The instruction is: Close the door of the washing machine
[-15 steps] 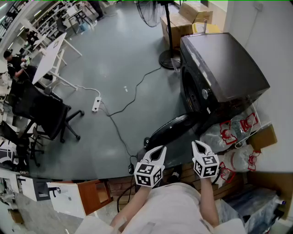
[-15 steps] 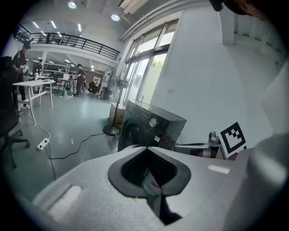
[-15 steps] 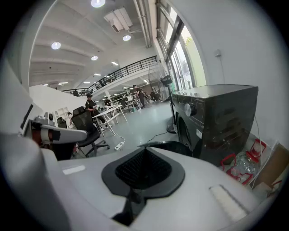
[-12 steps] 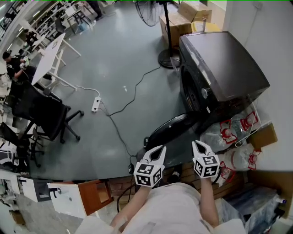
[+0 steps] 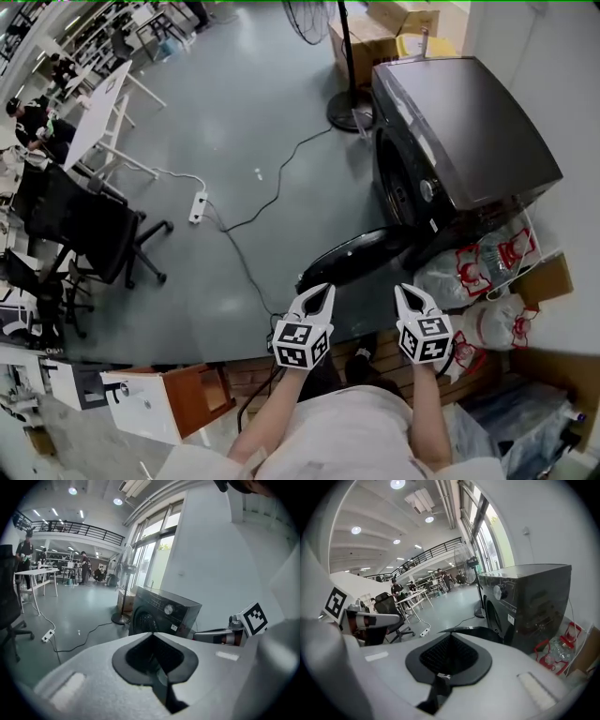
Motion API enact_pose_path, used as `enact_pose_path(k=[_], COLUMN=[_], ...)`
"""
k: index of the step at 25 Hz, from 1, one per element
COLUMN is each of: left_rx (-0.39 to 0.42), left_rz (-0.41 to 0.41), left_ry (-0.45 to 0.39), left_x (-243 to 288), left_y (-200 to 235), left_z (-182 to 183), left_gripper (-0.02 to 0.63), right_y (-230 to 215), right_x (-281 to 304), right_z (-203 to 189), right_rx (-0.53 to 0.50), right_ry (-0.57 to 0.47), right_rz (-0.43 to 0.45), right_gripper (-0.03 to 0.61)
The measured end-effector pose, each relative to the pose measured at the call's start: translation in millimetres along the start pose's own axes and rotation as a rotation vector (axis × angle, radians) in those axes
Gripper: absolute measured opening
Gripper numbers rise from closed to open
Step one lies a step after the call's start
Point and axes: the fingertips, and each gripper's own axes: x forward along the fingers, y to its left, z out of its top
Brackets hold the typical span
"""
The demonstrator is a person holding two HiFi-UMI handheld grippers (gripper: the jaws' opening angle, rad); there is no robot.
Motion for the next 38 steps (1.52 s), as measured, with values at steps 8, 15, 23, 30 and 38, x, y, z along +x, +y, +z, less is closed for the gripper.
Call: enact_pose_path(k=[8, 15, 23, 30, 38], left_rx=[0.001, 0.018, 0.163, 0.439, 0.629], left_rz=[0.026, 0.006, -0.261, -0.427, -0.384], left_ry=[0.057, 0.134, 0.199, 0.369, 0.386], left_x=[71, 137, 181, 201, 228], left_y=[70, 104, 100, 95, 119], left_z=[-2, -12, -5, -29, -34], left_gripper=[0.006, 0.005, 0.146, 0.224, 0.202], right_y=[-3, -18, -33, -35, -32], right_x=[57, 101, 127, 148, 166], right_z=[25, 39, 48, 54, 58], right_rx=[-0.031, -0.002, -0.12, -0.191, -0.172], right_ry=[0.026, 0.009, 0.04, 0.103, 0.108], right_rz=[-0.026, -0.045, 0.017, 0.126, 0.175], right_gripper=[0.002, 0.002, 0.002, 0.002, 0.002])
